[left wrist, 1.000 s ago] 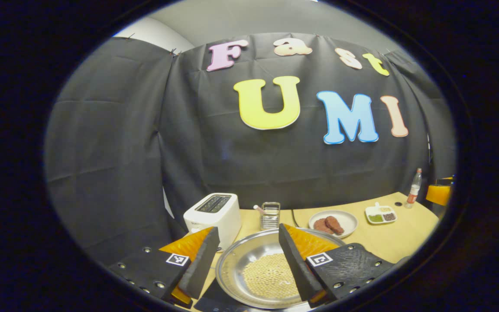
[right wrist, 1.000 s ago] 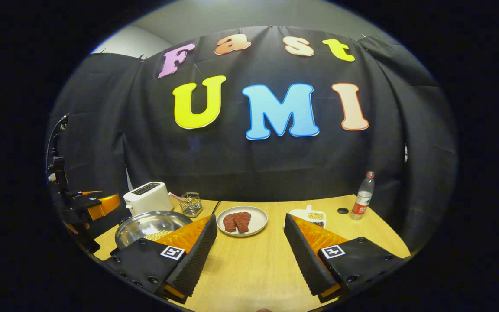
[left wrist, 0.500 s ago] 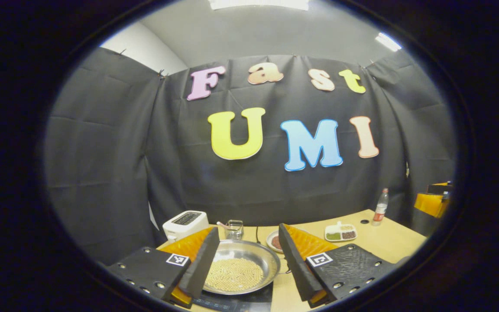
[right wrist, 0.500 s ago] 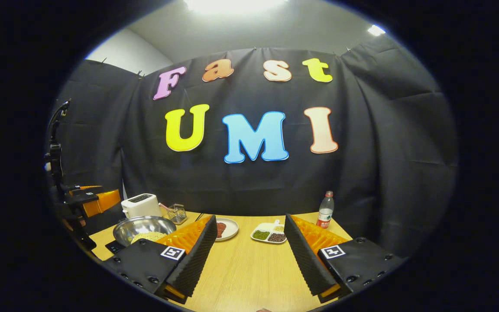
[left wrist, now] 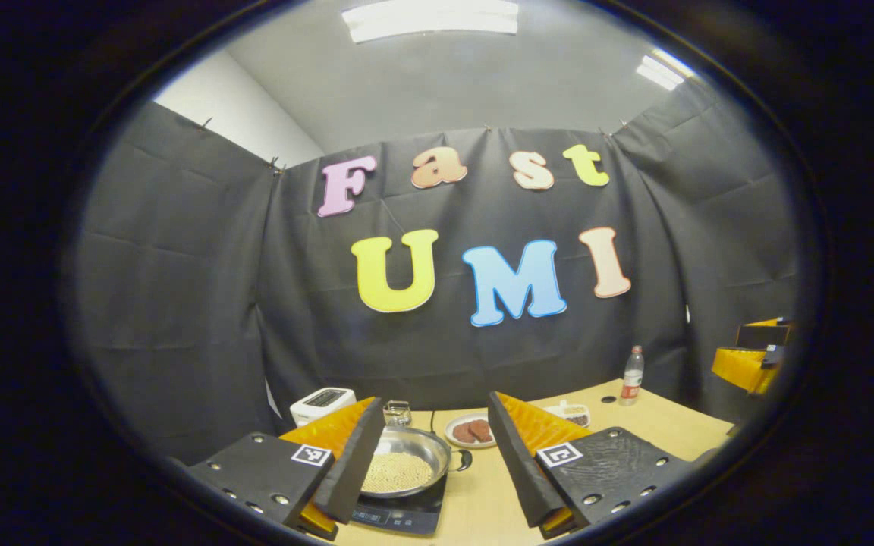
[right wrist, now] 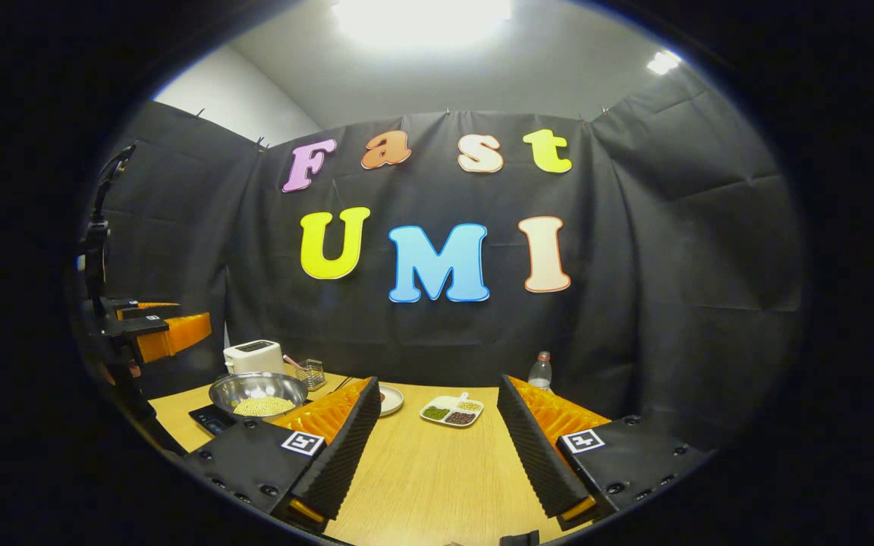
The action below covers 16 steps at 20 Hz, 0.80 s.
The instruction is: First push the handle of the pot to place it horizontally, then grasp the pot with both hands and set it on the induction cooktop.
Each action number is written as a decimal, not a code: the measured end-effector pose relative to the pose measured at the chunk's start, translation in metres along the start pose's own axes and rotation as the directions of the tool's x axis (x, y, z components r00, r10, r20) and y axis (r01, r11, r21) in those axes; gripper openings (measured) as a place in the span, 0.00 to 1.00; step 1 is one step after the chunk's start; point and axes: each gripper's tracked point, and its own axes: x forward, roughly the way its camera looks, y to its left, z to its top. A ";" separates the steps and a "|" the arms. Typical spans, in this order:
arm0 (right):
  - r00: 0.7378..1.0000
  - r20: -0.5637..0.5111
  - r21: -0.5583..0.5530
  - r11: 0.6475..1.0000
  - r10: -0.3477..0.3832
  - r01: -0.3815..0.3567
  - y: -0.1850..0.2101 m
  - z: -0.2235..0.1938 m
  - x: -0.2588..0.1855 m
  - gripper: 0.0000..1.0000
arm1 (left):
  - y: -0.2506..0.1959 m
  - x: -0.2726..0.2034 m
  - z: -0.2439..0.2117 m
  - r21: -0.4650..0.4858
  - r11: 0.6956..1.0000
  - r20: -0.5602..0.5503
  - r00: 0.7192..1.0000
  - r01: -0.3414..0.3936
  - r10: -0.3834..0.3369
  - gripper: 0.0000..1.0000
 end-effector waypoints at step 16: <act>0.989 0.053 -0.006 0.990 -0.137 0.138 -0.006 0.026 -0.079 0.98 | 0.051 -0.079 0.024 -0.021 1.000 0.071 0.998 0.006 -0.004 0.80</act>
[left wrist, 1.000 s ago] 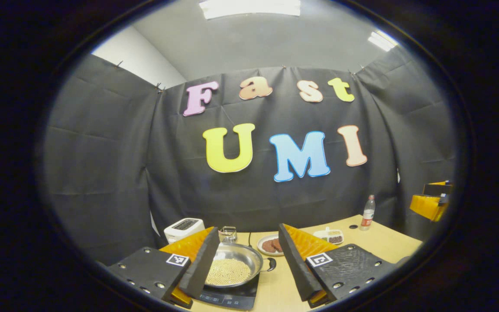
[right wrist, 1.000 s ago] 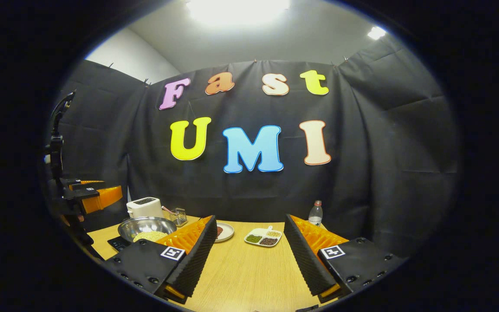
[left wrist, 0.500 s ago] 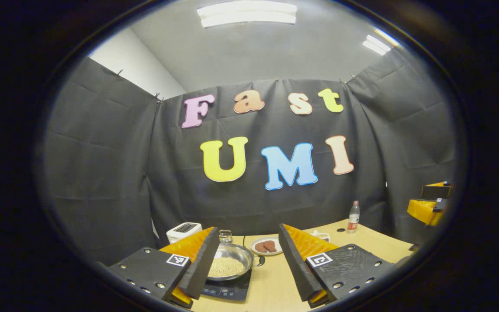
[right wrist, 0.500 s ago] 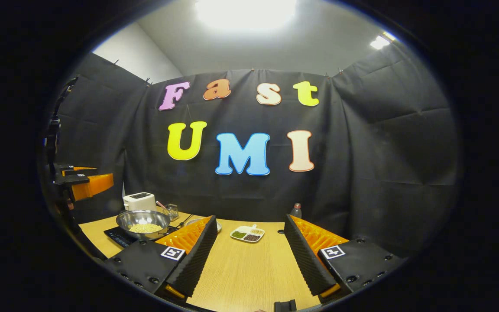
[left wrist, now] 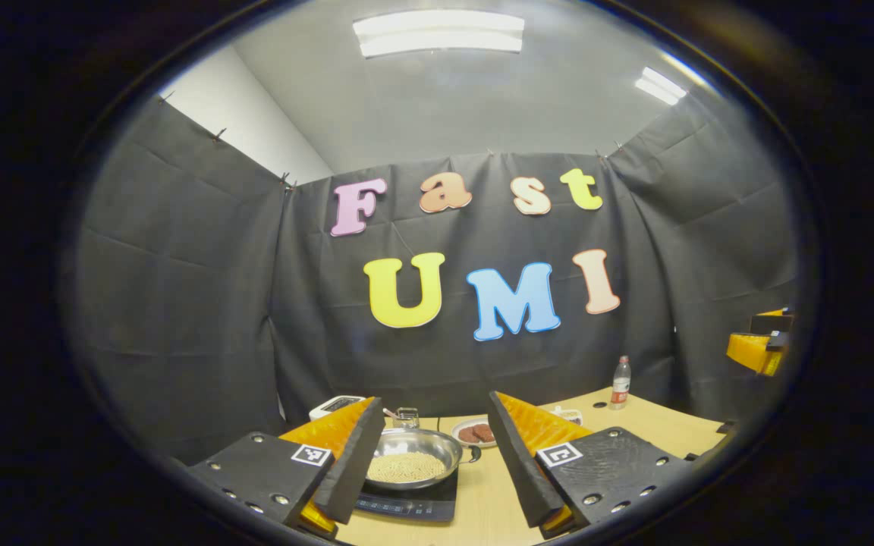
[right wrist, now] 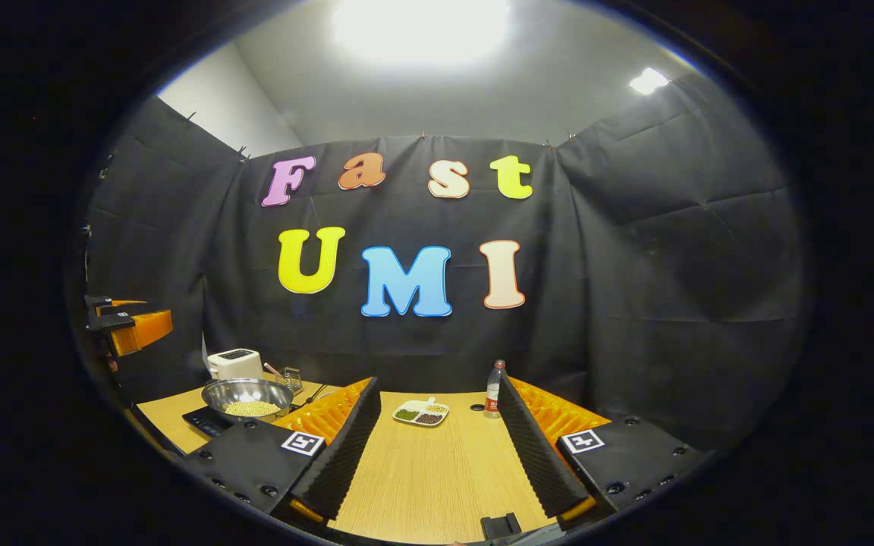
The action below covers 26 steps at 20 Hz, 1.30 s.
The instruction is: First push the handle of the pot to place it horizontally, then grasp the pot with both hands and set it on the induction cooktop.
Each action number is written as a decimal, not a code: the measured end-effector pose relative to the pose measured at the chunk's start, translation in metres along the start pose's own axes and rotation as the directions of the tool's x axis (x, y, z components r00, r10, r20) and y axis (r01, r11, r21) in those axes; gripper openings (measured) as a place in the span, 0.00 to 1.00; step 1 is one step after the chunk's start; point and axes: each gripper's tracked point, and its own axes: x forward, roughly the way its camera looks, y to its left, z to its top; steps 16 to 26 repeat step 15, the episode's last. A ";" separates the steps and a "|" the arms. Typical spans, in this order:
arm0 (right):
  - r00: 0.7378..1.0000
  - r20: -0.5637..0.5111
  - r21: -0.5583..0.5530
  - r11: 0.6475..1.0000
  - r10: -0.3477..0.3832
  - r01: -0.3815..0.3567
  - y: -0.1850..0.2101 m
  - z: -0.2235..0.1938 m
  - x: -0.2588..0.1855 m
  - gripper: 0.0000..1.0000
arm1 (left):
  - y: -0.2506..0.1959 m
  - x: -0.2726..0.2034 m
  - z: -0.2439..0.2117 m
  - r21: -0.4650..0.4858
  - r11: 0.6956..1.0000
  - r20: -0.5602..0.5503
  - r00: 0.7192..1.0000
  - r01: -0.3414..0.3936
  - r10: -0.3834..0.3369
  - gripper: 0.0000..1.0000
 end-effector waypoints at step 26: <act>0.999 0.028 -0.025 0.999 -0.021 0.022 0.006 0.011 -0.017 0.98 | 0.011 -0.020 0.011 -0.015 1.000 0.025 1.000 0.009 -0.008 0.80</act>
